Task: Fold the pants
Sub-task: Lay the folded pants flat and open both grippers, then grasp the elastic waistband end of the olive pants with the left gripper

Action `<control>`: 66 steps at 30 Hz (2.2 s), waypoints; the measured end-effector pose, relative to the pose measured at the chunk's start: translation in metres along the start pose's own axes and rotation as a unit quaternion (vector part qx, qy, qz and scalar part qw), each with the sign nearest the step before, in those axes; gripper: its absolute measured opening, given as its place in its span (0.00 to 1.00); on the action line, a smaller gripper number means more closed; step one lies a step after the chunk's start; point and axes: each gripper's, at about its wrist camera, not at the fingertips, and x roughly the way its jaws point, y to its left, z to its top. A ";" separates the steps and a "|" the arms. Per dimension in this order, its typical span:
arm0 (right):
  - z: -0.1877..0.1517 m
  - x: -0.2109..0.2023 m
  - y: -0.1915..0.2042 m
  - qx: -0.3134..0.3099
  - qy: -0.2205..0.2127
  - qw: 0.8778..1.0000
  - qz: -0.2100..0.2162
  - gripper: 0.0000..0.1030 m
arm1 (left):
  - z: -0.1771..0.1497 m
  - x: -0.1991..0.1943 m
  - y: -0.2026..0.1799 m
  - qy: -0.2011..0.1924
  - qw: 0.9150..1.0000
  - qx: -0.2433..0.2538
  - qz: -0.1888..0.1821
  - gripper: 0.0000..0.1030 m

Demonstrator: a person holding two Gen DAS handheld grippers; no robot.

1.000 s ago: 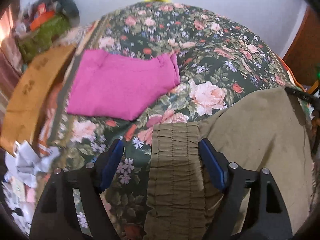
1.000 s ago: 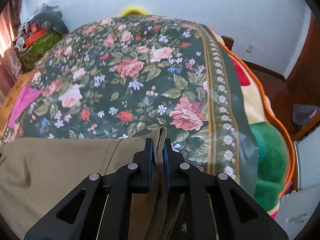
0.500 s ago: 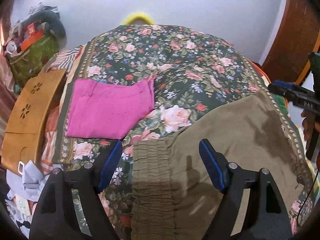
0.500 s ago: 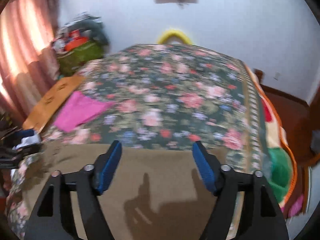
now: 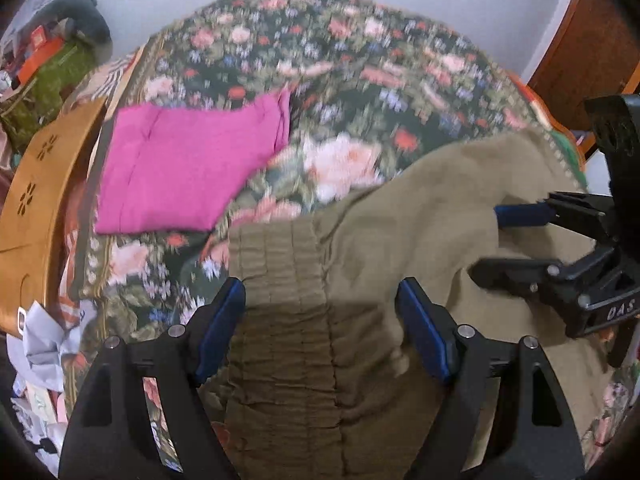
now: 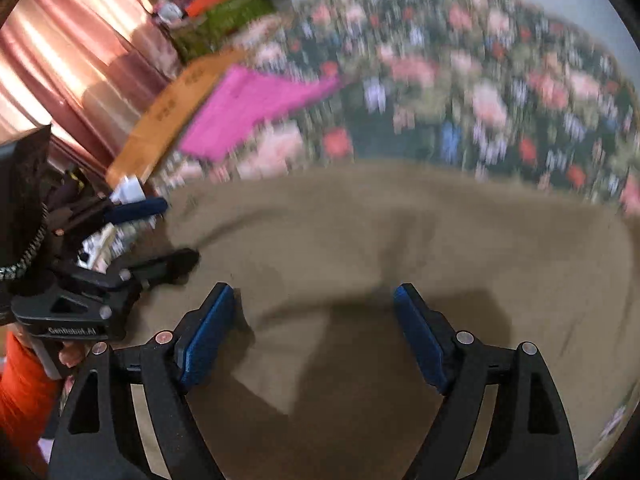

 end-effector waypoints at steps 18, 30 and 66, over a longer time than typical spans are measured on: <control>-0.085 -0.049 0.001 0.021 -0.010 0.999 -0.042 0.86 | -0.053 -0.044 -0.019 -0.009 0.999 0.041 0.032 0.80; -0.142 -0.086 0.002 0.072 -0.065 0.993 -0.072 0.88 | -0.087 -0.073 -0.015 -0.033 0.999 0.007 0.033 0.81; -0.140 -0.077 0.035 0.026 -0.099 0.990 -0.095 0.88 | -0.112 -0.078 -0.009 0.048 0.967 -0.177 -0.175 0.84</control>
